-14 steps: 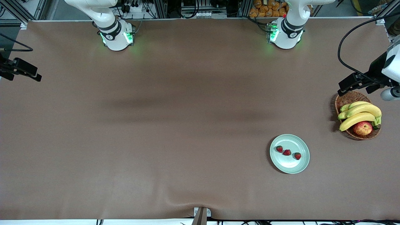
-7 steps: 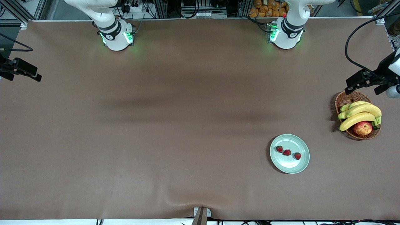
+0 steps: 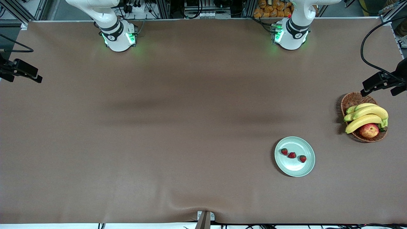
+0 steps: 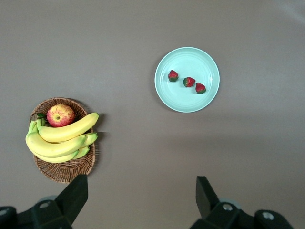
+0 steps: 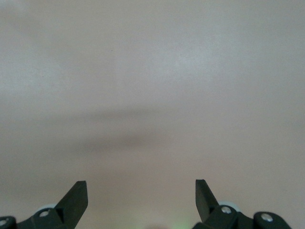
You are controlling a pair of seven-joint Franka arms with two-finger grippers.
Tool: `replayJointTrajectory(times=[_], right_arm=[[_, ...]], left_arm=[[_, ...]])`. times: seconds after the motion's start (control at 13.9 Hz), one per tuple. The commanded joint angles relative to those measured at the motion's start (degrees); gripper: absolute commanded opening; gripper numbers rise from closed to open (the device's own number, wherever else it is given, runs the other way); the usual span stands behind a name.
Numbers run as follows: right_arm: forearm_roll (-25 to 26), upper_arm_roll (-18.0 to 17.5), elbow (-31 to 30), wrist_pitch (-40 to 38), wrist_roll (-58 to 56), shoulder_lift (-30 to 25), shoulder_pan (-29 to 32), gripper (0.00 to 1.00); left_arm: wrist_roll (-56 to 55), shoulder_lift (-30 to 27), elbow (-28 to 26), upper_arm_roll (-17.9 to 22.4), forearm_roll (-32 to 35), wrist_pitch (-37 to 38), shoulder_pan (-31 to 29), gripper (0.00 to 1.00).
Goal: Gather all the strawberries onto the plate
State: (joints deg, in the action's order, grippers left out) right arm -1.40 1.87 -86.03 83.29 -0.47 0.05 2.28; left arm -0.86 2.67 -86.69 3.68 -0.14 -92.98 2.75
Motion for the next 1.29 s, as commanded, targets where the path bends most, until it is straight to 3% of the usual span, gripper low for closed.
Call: replayJointTrajectory(times=[0.0,1.22], right_arm=[[0.2,-0.9,1.0,-1.0,0.5,0.0,1.1,1.0],[0.2,-0.9,1.0,-1.3,0.0,0.0,1.1,1.0]], left_arm=[[-1.3,-0.9,-0.6,0.4,-0.4,0.5,0.5,1.0],[-1.4,-0.7,-0.7,0.1,-0.7,0.5,1.2,1.0]])
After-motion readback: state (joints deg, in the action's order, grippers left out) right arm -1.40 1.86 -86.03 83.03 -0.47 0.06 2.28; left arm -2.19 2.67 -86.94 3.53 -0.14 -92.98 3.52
